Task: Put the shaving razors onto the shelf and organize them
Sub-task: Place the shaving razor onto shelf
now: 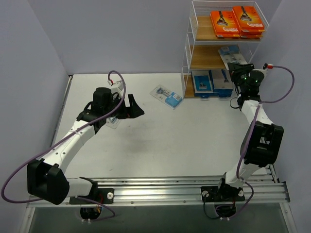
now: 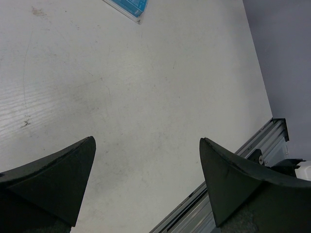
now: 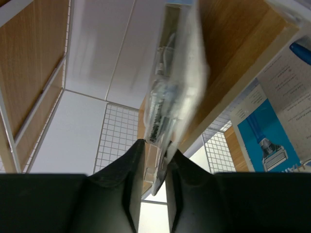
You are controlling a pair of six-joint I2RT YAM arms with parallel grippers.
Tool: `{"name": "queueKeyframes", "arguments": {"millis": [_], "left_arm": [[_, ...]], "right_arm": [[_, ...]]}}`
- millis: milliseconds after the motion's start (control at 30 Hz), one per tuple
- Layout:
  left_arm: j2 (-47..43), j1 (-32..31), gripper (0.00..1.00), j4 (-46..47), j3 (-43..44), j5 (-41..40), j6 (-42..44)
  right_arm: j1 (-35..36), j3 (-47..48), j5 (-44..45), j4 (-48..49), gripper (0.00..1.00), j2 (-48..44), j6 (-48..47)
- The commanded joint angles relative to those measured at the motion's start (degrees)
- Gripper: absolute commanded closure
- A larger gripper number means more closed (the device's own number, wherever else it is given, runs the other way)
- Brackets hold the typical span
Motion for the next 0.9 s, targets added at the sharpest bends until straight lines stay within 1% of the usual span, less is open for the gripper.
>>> {"name": "queueKeyframes", "arguments": {"millis": [0,33,100,133,233,333,367,567,733,867], "left_arm": [[0.32,-0.06,0.03,0.8,2.76,1.82,-0.16],[0.41,0.03,0.03,0.88,2.76,1.91,-0.25],[0.5,0.2,0.03,0.97,2.67,2.0,-0.33],[0.41,0.29,0.03,0.97,2.67,2.08,-0.42],[0.5,0.55,0.03,1.32,2.58,2.44,-0.69],[0.5,0.73,0.03,1.41,2.49,2.53,-0.77],[0.5,0.82,0.03,1.33,2.49,2.61,-0.77],[0.58,1.08,0.03,1.76,2.23,2.79,-1.04],[0.5,1.52,0.03,1.76,2.14,2.96,-1.13],[0.58,1.61,0.03,1.85,2.14,3.05,-1.13]], "right_arm": [[-0.5,4.98,-1.65,2.79,0.8,0.65,0.01],[-0.59,5.42,-1.91,2.08,0.68,0.83,-0.08],[-0.94,6.21,-2.53,-0.03,0.61,1.18,0.01],[-1.03,6.65,-3.05,-0.9,0.56,1.1,-0.08],[-1.47,7.44,-3.85,-5.29,0.48,0.48,-0.78],[-2.0,7.1,-4.55,-7.59,0.43,-0.84,-1.13],[-2.17,7.53,-4.55,-10.03,0.42,-1.1,-2.01],[-3.32,8.24,-6.57,-14.88,0.41,-1.1,-4.21],[-3.49,7.89,-8.68,-13.92,0.41,-0.93,-5.09],[-3.58,8.94,-8.95,-15.24,0.41,-0.58,-6.41]]}}
